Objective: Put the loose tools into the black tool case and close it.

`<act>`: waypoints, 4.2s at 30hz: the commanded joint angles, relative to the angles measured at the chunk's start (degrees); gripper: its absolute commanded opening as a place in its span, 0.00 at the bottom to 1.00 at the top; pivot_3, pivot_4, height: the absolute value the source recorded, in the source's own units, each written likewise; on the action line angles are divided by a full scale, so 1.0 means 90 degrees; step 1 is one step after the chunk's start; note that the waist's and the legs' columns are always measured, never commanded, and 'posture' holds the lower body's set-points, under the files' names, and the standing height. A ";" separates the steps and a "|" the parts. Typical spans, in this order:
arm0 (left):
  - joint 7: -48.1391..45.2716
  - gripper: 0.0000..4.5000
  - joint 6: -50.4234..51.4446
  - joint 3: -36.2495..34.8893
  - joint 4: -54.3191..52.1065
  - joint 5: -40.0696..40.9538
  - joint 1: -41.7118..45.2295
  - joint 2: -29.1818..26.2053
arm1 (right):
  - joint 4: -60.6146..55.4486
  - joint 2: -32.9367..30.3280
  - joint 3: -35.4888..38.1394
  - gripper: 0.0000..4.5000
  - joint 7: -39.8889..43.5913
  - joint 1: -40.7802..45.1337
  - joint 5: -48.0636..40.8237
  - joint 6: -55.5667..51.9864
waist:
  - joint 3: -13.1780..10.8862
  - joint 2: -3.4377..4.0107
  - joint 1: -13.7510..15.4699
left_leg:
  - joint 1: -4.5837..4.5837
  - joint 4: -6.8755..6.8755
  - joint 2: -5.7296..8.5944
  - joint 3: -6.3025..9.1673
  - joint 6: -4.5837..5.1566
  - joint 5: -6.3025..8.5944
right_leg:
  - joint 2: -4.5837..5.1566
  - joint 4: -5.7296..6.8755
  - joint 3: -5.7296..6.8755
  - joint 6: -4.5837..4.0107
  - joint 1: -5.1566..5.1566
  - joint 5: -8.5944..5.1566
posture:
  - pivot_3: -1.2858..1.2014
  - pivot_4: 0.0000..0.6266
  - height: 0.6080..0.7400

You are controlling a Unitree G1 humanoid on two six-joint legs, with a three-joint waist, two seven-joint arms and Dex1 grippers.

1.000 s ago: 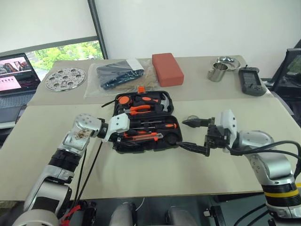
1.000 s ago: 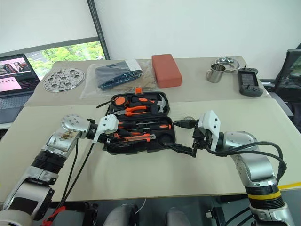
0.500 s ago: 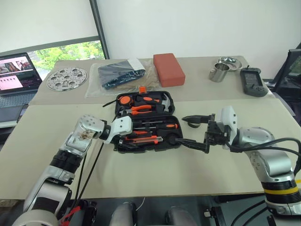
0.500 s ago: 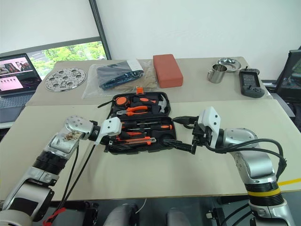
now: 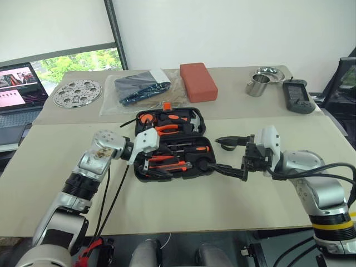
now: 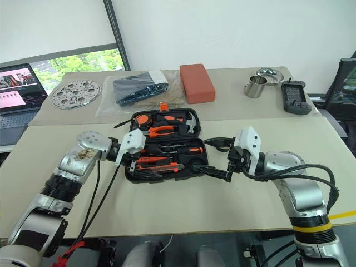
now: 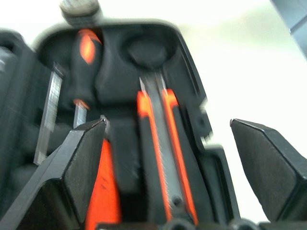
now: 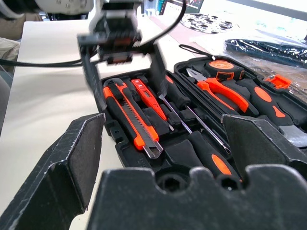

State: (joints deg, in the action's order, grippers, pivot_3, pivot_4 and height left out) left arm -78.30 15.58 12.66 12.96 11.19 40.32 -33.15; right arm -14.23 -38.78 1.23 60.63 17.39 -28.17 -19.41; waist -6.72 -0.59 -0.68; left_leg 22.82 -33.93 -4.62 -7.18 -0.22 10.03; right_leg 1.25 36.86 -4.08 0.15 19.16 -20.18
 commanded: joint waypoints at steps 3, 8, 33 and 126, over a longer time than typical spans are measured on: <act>0.0207 0.84 -0.0283 -0.0090 0.0197 -0.0031 0.0059 0.0088 | -0.0118 0.0007 0.0076 1.00 -0.0024 0.0061 -0.0014 0.0112 | 0.0000 0.0001 0.0004 | -0.0001 0.0000 0.0001 0.0000 -0.0001 0.0000 | 0.0001 0.0000 0.0000 0.0000 -0.0001 0.0000 | 0.52 0.24 1.00; 0.0021 0.41 -0.0576 -0.0012 0.0486 -0.0011 -0.0131 0.0161 | -0.0081 0.0001 0.0084 1.00 0.0007 0.0042 0.0002 0.0160 | 0.0000 0.0001 0.0000 | -0.0001 -0.0001 0.0000 -0.0001 -0.0002 -0.0001 | -0.0001 0.0001 0.0000 0.0000 -0.0001 0.0000 | 0.52 0.24 1.00; -0.0437 0.01 -0.1464 -0.0065 0.1473 0.0034 -0.0313 0.0589 | 0.0201 -0.0018 0.0140 1.00 0.0162 -0.0114 0.0109 0.0549 | 0.0001 0.0002 0.0011 | 0.0001 -0.0004 0.0004 0.0001 -0.0001 -0.0001 | 0.0001 0.0001 0.0002 0.0000 -0.0005 0.0000 | 0.52 0.24 1.00; 0.1417 1.00 0.2246 -0.1033 -0.4018 0.1430 -0.1232 -0.1467 | 0.3034 -0.0442 -0.2648 0.01 0.2850 0.3636 0.3641 0.0899 | -0.0003 0.0042 -0.0011 | 0.0007 0.0003 0.0004 0.0030 -0.0004 -0.0016 | -0.0008 -0.0007 -0.0008 0.0008 -0.0004 0.0004 | 0.52 0.24 1.00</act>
State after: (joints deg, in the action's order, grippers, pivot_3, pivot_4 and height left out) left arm -65.49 35.56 3.76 -21.53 22.89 27.67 -45.51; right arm 17.60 -42.14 -21.42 83.90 50.87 5.37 -9.92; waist -6.75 -0.22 -0.79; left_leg 22.88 -33.91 -4.60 -6.89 -0.26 9.89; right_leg 1.17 36.79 -4.13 0.23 19.12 -20.15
